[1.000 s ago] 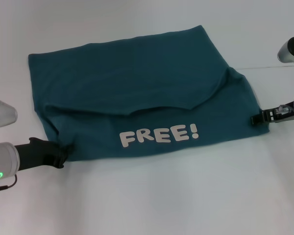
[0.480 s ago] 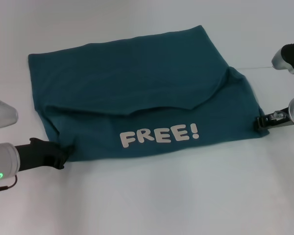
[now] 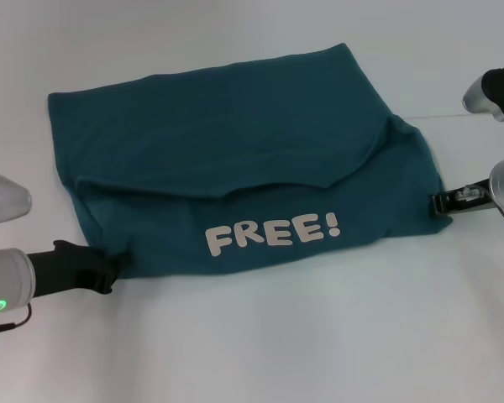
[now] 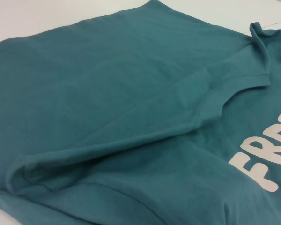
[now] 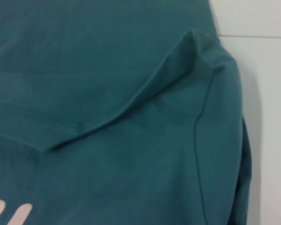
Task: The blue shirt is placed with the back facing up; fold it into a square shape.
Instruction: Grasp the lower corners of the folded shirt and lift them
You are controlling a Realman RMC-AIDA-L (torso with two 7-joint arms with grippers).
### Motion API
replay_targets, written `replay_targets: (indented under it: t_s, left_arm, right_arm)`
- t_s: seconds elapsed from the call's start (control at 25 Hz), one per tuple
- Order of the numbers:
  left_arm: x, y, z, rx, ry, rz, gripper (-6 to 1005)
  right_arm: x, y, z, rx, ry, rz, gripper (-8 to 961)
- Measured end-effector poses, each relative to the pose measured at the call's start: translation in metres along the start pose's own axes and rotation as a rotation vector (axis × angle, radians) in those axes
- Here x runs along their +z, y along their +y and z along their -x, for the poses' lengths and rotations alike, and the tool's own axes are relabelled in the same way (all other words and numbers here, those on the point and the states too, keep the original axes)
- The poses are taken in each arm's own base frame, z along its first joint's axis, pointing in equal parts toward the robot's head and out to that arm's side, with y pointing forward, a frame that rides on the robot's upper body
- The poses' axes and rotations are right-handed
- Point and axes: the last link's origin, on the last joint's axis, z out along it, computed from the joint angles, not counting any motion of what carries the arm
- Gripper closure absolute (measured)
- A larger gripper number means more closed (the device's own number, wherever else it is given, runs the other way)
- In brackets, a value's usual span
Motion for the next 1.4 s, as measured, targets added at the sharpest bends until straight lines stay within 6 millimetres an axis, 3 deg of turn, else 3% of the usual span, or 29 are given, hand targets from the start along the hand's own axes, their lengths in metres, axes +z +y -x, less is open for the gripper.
replay_targets:
  t_s: [0.08, 0.4, 0.72, 1.04, 1.4]
  left_arm:
    - [-0.001, 0.001, 0.000, -0.013, -0.003, 0.012, 956]
    - [-0.018, 0.002, -0.013, -0.109, -0.095, 0.108, 956]
    - [-0.053, 0.004, -0.016, -0.228, -0.265, 0.237, 956]
    - [-0.087, 0.003, 0.007, -0.314, -0.472, 0.297, 955]
    - [-0.102, 0.015, 0.028, -0.380, -0.623, 0.363, 956]
  right_arm:
    - [-0.004, 0.001, 0.001, -0.012, 0.007, 0.009, 896]
    - [-0.039, 0.009, 0.000, -0.091, 0.136, 0.090, 896]
    - [-0.061, 0.027, -0.028, -0.195, 0.360, 0.236, 895]
    - [-0.080, 0.040, -0.056, -0.270, 0.510, 0.376, 896]
    - [-0.103, 0.042, -0.076, -0.288, 0.554, 0.490, 898]
